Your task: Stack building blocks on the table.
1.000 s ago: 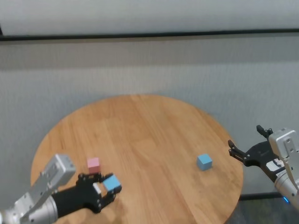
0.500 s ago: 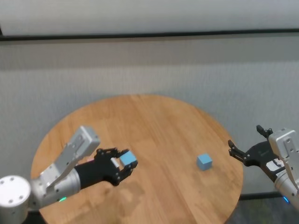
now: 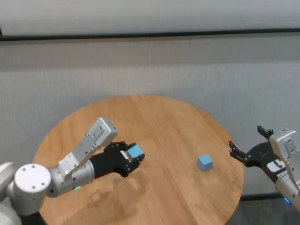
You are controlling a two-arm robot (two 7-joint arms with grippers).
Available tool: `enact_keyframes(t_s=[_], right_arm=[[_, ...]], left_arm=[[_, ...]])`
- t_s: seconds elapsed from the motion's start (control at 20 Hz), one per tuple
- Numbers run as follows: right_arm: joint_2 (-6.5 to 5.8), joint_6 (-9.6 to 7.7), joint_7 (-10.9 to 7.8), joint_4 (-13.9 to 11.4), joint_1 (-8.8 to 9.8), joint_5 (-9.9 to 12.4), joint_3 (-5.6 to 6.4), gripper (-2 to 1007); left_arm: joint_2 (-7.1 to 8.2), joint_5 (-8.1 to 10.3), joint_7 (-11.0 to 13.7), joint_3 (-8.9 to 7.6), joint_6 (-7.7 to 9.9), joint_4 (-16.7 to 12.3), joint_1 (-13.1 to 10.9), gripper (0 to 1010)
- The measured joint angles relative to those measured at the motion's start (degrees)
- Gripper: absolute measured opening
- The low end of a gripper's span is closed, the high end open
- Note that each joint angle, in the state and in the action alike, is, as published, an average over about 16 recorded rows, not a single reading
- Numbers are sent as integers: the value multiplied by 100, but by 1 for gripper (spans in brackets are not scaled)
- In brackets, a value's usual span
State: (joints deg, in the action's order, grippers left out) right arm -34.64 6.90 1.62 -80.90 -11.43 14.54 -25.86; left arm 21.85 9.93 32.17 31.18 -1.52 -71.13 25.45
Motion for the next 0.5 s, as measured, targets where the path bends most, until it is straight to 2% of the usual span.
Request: enact_keyframes(t_s=[0.5], right_arm=[[0,0,0,0,0,0,0,1004]], left_arm=[[-434,-160,16,141,-21,830,391,396]])
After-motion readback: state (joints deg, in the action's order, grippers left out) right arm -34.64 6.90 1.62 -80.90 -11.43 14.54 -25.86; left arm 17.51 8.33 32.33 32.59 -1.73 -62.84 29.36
